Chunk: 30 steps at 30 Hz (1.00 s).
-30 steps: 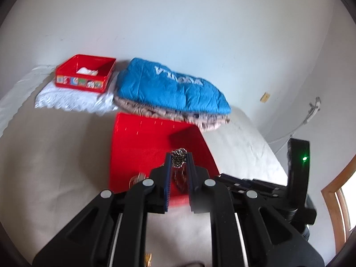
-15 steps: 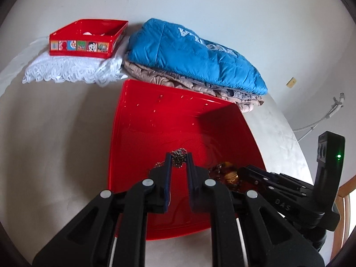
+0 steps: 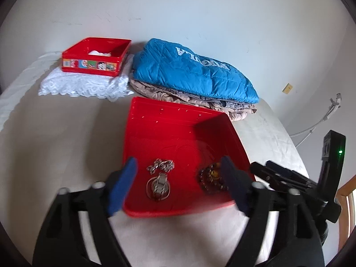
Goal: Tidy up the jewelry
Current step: 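Withdraw both tools toward the black bead necklace and silver bangle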
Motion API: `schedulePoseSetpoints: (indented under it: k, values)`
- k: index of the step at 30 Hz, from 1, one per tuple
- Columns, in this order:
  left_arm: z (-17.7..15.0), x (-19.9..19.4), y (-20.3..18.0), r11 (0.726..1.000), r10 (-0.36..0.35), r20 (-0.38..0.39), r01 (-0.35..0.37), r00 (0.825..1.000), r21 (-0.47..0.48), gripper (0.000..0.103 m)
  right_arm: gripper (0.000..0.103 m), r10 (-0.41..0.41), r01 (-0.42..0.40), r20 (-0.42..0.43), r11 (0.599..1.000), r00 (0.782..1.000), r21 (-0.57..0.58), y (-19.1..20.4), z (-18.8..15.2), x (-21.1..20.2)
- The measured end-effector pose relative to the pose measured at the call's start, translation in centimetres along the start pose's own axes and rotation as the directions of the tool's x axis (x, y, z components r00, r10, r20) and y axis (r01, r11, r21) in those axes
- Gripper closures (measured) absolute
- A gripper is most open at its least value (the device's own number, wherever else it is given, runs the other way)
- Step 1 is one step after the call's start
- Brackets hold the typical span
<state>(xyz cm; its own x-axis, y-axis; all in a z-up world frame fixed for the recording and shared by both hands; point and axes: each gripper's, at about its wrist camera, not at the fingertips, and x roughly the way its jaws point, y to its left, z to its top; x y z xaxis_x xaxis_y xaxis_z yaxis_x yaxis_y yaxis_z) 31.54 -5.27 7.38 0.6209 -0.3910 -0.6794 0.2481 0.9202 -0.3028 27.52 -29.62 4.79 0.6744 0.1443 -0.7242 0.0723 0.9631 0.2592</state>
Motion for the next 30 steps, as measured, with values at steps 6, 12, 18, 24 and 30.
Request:
schedulePoseSetpoints:
  k: [6, 12, 18, 24, 30]
  values:
    - [-2.1, -2.4, 0.0, 0.999, 0.049, -0.032, -0.049, 0.998, 0.013, 0.011, 0.004, -0.038, 0.039, 0.023, 0.999, 0.999, -0.032, 0.4, -1.9, -3.4]
    - [-6.3, -4.7, 0.8, 0.992, 0.125, -0.081, -0.121, 0.989, 0.046, 0.008, 0.004, -0.008, 0.005, -0.061, 0.999, 0.998, -0.042, 0.2, -5.5, -5.2]
    - [-11.7, -6.6, 1.3, 0.991, 0.131, -0.167, -0.123, 0.977, 0.062, 0.008, 0.005, 0.004, -0.018, -0.152, 0.996, 0.988, -0.087, 0.5, -11.2, -6.6]
    - [-16.3, -7.5, 0.2, 0.998, 0.054, -0.277, -0.04, 0.959, 0.058, 0.008, 0.026, 0.062, -0.081, -0.263, 0.995, 0.963, -0.063, 0.0, -16.0, -7.9]
    - [-19.3, -7.3, -0.7, 0.999, 0.029, -0.332, -0.019, 0.943, 0.035, 0.008, 0.039, 0.047, -0.074, -0.325, 0.995, 0.945, -0.071, -0.1, -19.0, -8.2]
